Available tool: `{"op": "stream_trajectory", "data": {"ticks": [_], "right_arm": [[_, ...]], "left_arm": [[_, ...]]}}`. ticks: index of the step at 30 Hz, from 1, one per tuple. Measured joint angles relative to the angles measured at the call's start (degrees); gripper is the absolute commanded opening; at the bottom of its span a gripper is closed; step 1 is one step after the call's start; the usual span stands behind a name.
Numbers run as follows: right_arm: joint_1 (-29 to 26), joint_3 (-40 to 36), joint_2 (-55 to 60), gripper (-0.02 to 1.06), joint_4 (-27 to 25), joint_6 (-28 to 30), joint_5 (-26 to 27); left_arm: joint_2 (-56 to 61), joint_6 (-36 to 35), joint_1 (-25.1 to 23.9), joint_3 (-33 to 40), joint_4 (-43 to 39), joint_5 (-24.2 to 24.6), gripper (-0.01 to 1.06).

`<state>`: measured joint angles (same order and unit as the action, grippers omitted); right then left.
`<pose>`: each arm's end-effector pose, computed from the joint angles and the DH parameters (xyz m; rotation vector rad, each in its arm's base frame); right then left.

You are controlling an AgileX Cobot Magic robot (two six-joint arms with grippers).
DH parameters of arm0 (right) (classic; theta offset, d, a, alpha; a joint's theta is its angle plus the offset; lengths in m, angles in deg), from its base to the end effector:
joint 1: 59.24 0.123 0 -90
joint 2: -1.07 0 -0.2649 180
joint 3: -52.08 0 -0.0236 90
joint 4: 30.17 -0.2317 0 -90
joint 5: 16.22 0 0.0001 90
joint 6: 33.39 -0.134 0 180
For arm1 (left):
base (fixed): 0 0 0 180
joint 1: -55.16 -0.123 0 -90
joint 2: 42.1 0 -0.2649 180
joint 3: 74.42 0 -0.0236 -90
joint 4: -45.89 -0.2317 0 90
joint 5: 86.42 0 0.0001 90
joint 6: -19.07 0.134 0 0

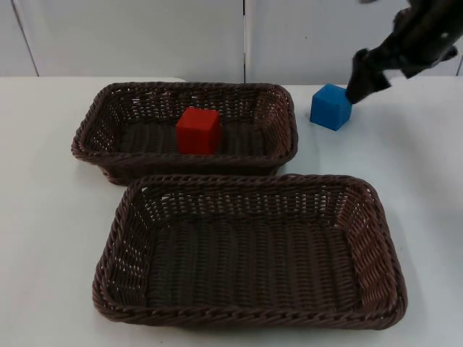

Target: Pick up one cube with the left hand and place it into the upper basket. Pick up one cube with the right hand and place it into the lower basket.

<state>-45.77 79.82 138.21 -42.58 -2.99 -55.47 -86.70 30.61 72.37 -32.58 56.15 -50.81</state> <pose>0.4731 0.1321 0.1359 -0.8047 2.4445 0.1287 0.1436 -0.0590 0.2770 0.4375 2.0844 -0.2553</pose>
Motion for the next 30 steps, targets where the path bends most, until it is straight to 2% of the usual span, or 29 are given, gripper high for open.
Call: {"op": "stream_trajectory", "data": {"ticks": [7,12,16,17,20,26,30], "right_arm": [[0.16,5.49,7.26,1.0,0.13,2.42,2.92],[0.16,7.41,10.9,1.0,-2.26,4.13,6.51],[0.16,8.18,13.25,1.0,-7.7,8.07,11.45],[0.16,8.18,13.25,1.0,-7.7,8.07,11.45],[0.16,8.32,14.39,1.0,-10.64,11.09,15.78],[0.16,8.32,15.83,1.0,-12.93,12.12,18.11],[0.16,8.32,16.76,1.0,-17.4,15.55,18.76]], "left_arm": [[0.0,0.0,0.0,0.0,-0.22,0.0,0.99],[0.0,0.0,0.0,0.0,-0.22,0.0,0.99],[0.0,0.0,0.0,0.0,-0.22,0.0,0.99],[0.0,0.0,0.0,0.0,-0.22,0.0,0.99],[0.0,0.0,0.0,0.0,-0.22,0.0,0.99],[0.0,0.0,0.0,0.0,-0.22,0.0,0.99],[0.0,0.0,0.0,0.0,-0.22,0.0,0.99]]}}
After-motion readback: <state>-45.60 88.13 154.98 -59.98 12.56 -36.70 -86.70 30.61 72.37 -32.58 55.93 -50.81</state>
